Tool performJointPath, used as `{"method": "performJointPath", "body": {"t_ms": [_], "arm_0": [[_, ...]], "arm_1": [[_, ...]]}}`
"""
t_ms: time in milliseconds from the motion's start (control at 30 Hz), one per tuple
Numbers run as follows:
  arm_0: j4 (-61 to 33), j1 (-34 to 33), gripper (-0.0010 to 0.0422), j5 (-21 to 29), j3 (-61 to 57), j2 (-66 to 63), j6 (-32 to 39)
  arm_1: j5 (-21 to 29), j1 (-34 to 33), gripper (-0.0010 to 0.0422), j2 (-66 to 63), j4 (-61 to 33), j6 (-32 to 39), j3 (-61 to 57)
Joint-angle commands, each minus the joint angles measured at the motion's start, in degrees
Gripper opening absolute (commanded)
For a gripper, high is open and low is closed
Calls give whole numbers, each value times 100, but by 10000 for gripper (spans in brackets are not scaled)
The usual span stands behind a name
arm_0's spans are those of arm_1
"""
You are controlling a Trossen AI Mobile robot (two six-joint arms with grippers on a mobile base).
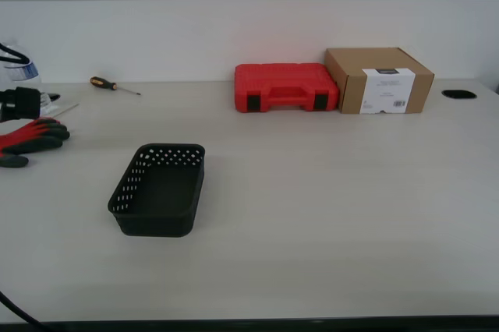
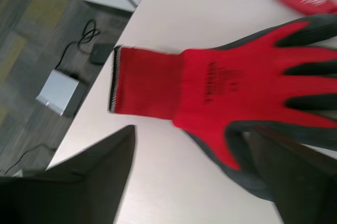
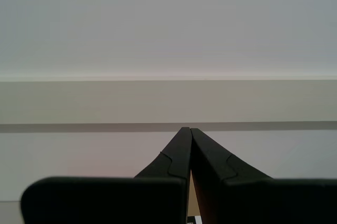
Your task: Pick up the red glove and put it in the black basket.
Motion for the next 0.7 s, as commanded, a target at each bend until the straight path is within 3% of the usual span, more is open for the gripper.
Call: {"method": "performJointPath", "body": {"t_ms": [33, 67, 200, 333, 400, 433, 533, 633, 700], "arm_0": [[20, 2, 0, -4, 7, -2, 15], [17, 2, 0, -2, 7, -2, 15], [13, 2, 0, -4, 7, -2, 15], [13, 4, 0, -4, 7, -2, 15], [15, 4, 0, -4, 7, -2, 15], [15, 4, 0, -4, 7, -2, 15], [13, 2, 0, -4, 7, -2, 15], [13, 2, 0, -4, 7, -2, 15], [11, 2, 0, -4, 7, -2, 15]], "arm_1": [[-160, 240, 401, 216, -13, 11, 168], [-273, 319, 415, 262, -72, 50, 256], [61, 765, 262, 330, -120, 280, 553], [1104, 1082, 127, 334, -210, 184, 680], [1449, 1156, 100, 334, -223, 129, 678], [1460, 1169, 105, 334, -208, 129, 678], [1543, 1185, 172, 334, -192, 20, 678], [1362, 1185, 302, 437, -103, -136, 708], [1104, 1191, 410, 737, -249, -267, 850]]}}
